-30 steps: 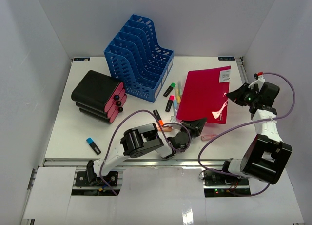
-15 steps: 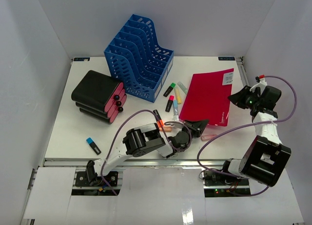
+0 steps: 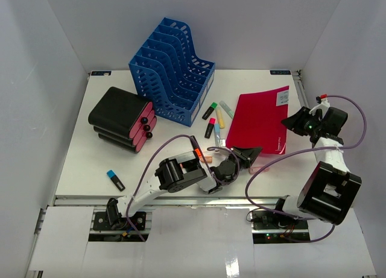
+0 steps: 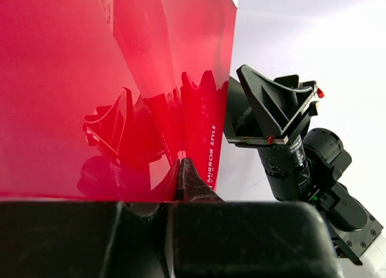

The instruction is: Organize the desk

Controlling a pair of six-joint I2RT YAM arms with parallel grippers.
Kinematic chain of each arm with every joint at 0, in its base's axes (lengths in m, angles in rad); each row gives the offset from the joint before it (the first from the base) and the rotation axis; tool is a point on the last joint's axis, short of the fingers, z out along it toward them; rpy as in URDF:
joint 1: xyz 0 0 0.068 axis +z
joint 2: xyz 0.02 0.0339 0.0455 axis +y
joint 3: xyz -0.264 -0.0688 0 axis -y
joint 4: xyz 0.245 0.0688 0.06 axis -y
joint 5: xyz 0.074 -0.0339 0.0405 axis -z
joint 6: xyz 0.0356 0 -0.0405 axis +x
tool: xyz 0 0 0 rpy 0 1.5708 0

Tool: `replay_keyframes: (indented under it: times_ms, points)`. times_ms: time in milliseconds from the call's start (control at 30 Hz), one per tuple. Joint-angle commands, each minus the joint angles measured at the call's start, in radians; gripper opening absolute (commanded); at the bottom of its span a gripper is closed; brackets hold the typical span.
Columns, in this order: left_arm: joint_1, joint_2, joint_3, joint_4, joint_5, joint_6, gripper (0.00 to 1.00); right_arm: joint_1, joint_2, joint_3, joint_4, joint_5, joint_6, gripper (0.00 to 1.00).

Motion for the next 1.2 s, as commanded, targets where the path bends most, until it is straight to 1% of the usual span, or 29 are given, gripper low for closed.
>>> replay_keyframes:
  times_ms: [0,500,800,1167]
  points:
    - [-0.009,-0.006,0.061,0.397,0.150,0.041,0.00,0.022,0.039,0.010,-0.056,-0.128,0.025,0.39]
    - [0.002,0.020,0.122,0.454,0.257,0.048,0.00,0.023,0.089,0.042,-0.100,-0.096,0.001,0.40]
    - [0.016,-0.006,0.131,0.474,0.306,0.050,0.00,0.023,0.124,0.070,-0.121,-0.049,-0.039,0.42]
    - [0.022,-0.008,0.156,0.492,0.345,0.040,0.00,0.023,0.159,0.069,-0.079,-0.074,0.014,0.43]
